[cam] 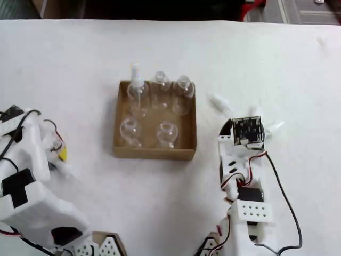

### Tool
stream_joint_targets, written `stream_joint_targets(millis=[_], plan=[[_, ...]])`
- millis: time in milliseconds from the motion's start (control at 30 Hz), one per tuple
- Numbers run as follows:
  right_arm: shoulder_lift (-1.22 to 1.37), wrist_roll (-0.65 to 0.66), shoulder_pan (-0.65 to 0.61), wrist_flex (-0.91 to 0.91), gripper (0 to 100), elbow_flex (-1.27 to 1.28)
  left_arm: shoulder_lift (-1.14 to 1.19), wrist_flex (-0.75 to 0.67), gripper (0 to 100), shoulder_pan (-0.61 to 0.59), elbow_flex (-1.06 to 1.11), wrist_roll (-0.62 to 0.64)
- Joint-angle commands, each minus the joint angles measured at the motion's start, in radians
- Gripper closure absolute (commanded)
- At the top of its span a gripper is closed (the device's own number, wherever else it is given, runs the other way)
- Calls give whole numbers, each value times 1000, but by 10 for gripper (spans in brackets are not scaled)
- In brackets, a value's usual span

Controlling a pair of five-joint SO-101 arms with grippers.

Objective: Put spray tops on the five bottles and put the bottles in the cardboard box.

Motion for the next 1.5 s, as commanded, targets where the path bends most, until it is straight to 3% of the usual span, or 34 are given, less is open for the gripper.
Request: stream_joint_targets(millis=[0, 167, 233, 433, 767, 1100, 1467], plan=[[-5, 9, -7, -18, 772, -5, -41, 31, 980, 8, -94, 6], [-5, 9, -7, -18, 772, -5, -177, 298, 980, 27, -325, 3], [-5, 9, -7, -18, 772, -5, -236, 390, 980, 33, -420, -52], [-7, 9, -7, -18, 772, -5, -390, 528, 980, 97, -603, -164], [-8, 9, -5, -18, 772, -5, -707, 483, 980, 246, -647, -164], [-8, 9, -5, -18, 772, -5, -1050, 307, 980, 305, -637, -199], [-7, 9, -5, -18, 772, -5, -1082, 267, 980, 638, -638, -322]])
